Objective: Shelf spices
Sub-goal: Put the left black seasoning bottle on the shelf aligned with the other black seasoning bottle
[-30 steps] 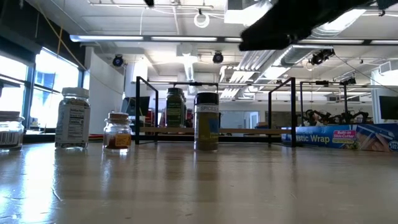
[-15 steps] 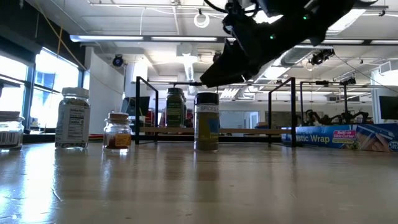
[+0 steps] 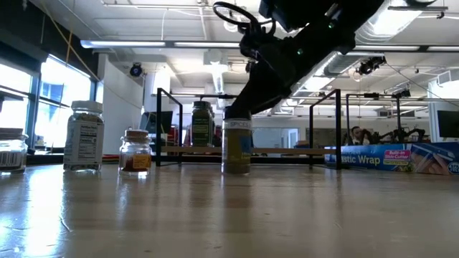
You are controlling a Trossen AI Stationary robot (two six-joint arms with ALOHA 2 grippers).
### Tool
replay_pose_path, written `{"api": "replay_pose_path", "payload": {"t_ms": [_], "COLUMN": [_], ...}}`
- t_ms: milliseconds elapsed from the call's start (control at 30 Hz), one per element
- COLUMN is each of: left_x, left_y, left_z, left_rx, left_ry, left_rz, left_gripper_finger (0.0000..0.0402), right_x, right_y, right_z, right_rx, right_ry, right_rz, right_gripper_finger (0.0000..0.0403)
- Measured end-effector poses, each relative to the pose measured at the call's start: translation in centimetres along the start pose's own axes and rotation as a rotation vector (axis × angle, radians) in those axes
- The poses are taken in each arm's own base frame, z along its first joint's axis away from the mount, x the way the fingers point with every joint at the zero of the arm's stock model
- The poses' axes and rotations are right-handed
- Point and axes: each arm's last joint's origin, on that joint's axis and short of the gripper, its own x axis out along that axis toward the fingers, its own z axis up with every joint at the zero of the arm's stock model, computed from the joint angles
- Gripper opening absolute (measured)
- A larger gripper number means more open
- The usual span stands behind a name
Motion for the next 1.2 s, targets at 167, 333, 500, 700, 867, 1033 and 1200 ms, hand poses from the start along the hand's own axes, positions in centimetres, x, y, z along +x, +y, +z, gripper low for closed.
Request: {"api": "replay_pose_path", "payload": {"t_ms": [167, 333, 500, 700, 867, 1033, 1200], "left_x": [0.0, 0.0, 0.0, -0.3, -0.8, -0.9, -0.9], "left_y": [0.0, 0.0, 0.0, -0.2, -0.4, -0.4, -0.5], "left_z": [0.0, 0.0, 0.0, -0.2, -0.5, -0.5, -0.5], "left_rx": [0.001, 0.001, -0.001, 0.009, 0.02, 0.021, 0.015], "left_ry": [0.002, 0.002, 0.001, -0.003, -0.035, -0.056, -0.058], "left_rz": [-0.002, -0.002, -0.005, -0.015, -0.026, -0.025, -0.029], "left_gripper_finger": [0.0268, 0.0268, 0.0268, 0.0268, 0.0268, 0.0268, 0.0268], "right_x": [-0.3, -1.4, -3.6, -5.1, -5.1, -4.6, -2.2], "right_y": [-0.1, -1.4, -5.7, -14.0, -18.7, -20.5, -20.8], "right_z": [1.4, 4.5, 8.9, 9.7, 7.6, 7.0, 5.7], "right_rx": [0.005, -0.027, -0.075, 0.037, 0.2, 0.283, 0.304], "right_ry": [-0.018, 0.025, 0.038, -0.002, -0.074, -0.142, -0.086], "right_rz": [-0.003, -0.076, -0.235, -0.31, -0.308, -0.286, -0.291], "right_gripper_finger": [0.0189, 0.0189, 0.0189, 0.0189, 0.0189, 0.0189, 0.0189]}}
